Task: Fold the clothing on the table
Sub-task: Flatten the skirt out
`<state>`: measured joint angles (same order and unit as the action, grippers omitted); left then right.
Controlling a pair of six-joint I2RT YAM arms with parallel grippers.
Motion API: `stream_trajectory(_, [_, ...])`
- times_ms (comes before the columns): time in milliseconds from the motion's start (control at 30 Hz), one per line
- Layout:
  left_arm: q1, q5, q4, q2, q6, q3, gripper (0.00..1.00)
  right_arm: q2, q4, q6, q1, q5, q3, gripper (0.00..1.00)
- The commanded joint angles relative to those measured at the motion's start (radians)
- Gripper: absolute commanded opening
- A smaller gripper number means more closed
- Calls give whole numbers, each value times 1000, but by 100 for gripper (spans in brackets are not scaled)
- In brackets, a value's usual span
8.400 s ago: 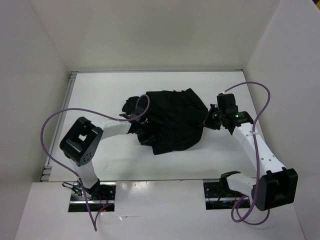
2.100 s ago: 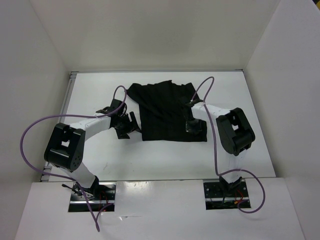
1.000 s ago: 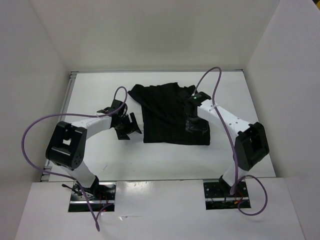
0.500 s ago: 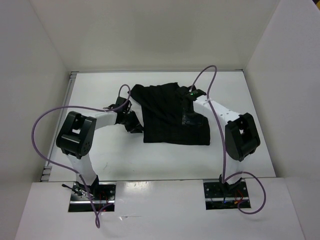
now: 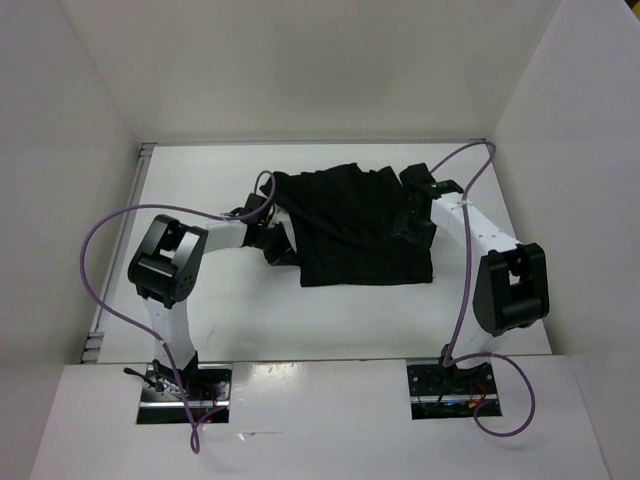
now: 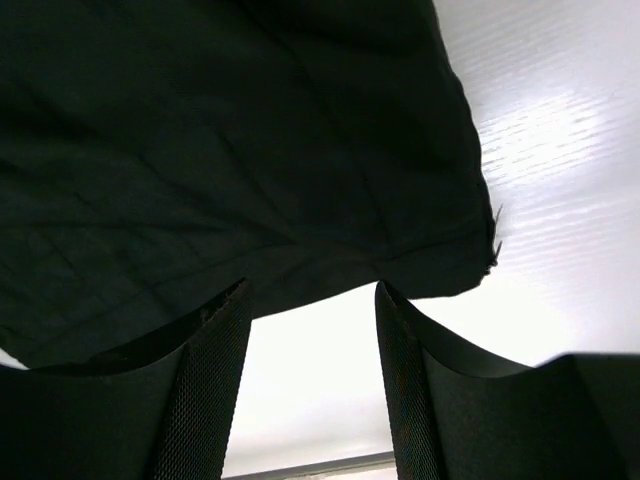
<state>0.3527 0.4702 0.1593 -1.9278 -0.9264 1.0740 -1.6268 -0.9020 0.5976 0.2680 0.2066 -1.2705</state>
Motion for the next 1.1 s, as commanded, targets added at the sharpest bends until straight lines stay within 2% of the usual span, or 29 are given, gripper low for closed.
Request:
stream_trajectory(0, [11, -74, 45, -71, 29, 0, 0, 64, 109, -19, -102, -188, 77, 58])
stream_trajectory(167, [-82, -119, 98, -44, 76, 56, 0, 88, 155, -19, -231, -300, 131, 61])
stream_trajectory(333, [-230, -166, 158, 9, 120, 129, 0, 47, 176, -19, -253, -319, 152, 61])
stream_trajectory(500, [-242, -166, 171, 30, 143, 123, 0, -4, 235, -19, -233, -404, 198, 61])
stream_trajectory(767, [-242, -127, 132, 21, 143, 38, 0, -15, 253, -10, -109, -509, 236, 61])
stream_trajectory(1067, [-242, -127, 132, 30, 152, 20, 0, -44, 273, 27, -76, -478, 369, 56])
